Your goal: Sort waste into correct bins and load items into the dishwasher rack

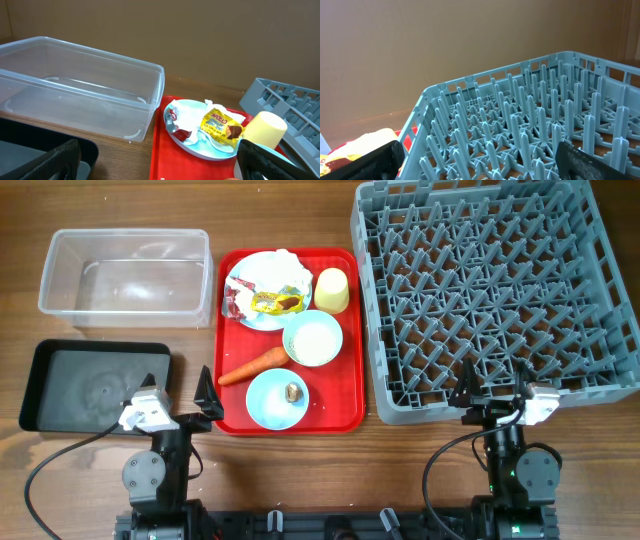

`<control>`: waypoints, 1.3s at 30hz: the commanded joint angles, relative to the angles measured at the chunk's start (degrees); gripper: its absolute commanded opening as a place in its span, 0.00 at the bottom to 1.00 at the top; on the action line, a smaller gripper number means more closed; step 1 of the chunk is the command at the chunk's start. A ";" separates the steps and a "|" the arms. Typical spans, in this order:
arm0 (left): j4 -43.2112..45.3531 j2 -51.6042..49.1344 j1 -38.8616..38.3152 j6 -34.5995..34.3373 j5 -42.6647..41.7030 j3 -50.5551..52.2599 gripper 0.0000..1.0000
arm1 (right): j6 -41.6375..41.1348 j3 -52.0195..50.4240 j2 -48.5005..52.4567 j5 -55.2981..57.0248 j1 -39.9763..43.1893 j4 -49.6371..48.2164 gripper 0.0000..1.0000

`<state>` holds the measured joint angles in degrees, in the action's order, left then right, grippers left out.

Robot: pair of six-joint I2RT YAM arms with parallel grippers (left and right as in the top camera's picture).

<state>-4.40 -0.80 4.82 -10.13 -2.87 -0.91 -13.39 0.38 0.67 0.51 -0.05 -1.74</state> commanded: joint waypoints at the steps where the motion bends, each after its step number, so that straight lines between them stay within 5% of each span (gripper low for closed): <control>1: 0.17 0.42 -0.33 0.72 0.61 0.59 1.00 | -0.50 -0.07 -0.39 1.16 0.26 -0.33 1.00; 10: 3.34 0.42 -0.33 0.74 1.95 -0.76 1.00 | 1.53 1.55 -0.28 0.98 0.26 -2.19 1.00; 15: 0.55 -6.10 -0.33 0.79 2.10 -10.97 1.00 | 7.65 11.93 5.81 0.96 0.26 -3.96 1.00; 21: -14.78 -39.63 -3.37 5.88 -0.72 -45.11 1.00 | 10.38 37.57 37.03 -13.38 0.24 1.42 1.00; 28: -35.23 -74.10 -18.67 7.89 -0.70 -74.49 1.00 | 14.56 69.00 64.85 -15.76 0.26 32.50 1.00; 39: -35.98 -103.93 -37.09 8.79 -8.02 -77.66 1.00 | 14.88 72.72 77.15 -15.58 0.26 40.74 1.00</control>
<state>-40.14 -101.62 -29.61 -3.03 -7.62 -77.89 0.36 71.79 77.03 -14.13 0.10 37.76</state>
